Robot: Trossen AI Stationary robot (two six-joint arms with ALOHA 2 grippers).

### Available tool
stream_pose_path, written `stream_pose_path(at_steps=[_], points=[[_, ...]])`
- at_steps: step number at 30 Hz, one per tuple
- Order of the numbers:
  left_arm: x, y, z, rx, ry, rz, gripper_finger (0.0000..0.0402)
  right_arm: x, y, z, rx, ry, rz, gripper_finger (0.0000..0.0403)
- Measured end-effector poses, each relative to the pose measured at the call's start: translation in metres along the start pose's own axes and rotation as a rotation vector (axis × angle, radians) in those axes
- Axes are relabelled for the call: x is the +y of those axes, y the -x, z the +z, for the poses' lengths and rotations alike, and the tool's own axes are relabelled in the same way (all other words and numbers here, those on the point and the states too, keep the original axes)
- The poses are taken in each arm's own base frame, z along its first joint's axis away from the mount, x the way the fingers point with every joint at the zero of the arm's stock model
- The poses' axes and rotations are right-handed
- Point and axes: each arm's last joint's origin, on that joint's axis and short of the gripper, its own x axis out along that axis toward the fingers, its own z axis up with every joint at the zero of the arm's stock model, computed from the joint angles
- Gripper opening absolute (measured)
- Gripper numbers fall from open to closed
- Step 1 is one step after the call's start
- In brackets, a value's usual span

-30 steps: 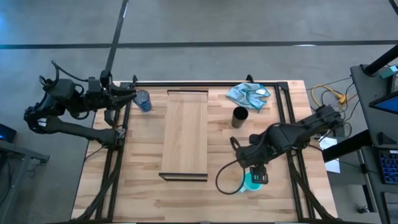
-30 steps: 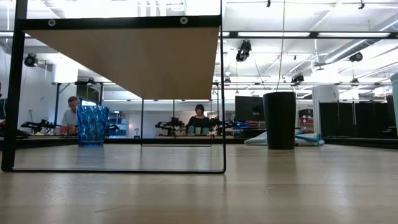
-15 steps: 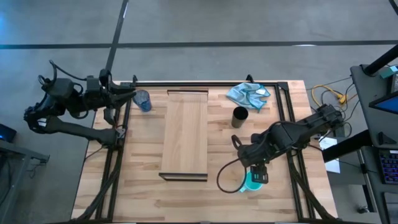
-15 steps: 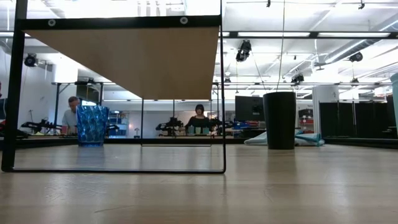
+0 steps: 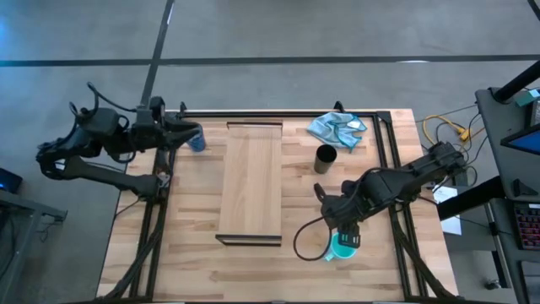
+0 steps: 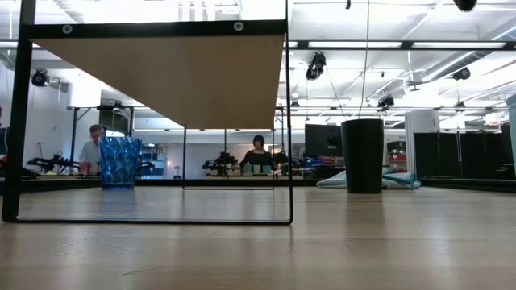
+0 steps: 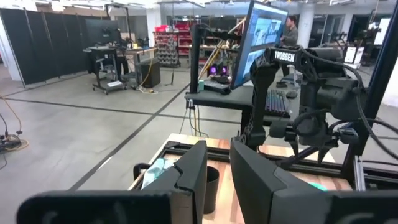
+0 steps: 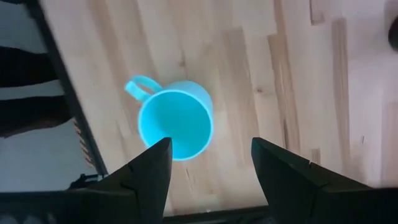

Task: Stack small to large cups/mugs on shelf
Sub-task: Put the blue mug on the shelf

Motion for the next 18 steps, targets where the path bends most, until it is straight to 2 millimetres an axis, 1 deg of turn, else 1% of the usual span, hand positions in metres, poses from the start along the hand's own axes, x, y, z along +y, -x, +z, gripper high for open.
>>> stream_pose_path(at_steps=[5, 12, 14, 18], points=[[-0.001, -0.001, 0.001, -0.003, 0.077, -0.031, 0.0059, -0.002, -0.019, -0.005, 0.053, -0.073, -0.045, 0.0214], [-0.003, 0.001, 0.003, -0.013, 0.077, -0.1, 0.0059, 0.003, -0.047, -0.011, 0.071, -0.055, -0.056, 0.0214], [-0.003, 0.003, 0.003, -0.016, 0.055, -0.146, 0.0059, 0.003, -0.052, -0.012, 0.076, -0.052, -0.06, 0.0214], [-0.005, 0.0, 0.003, -0.007, 0.055, -0.163, 0.0059, 0.001, -0.062, -0.015, 0.102, -0.057, -0.085, 0.0214]])
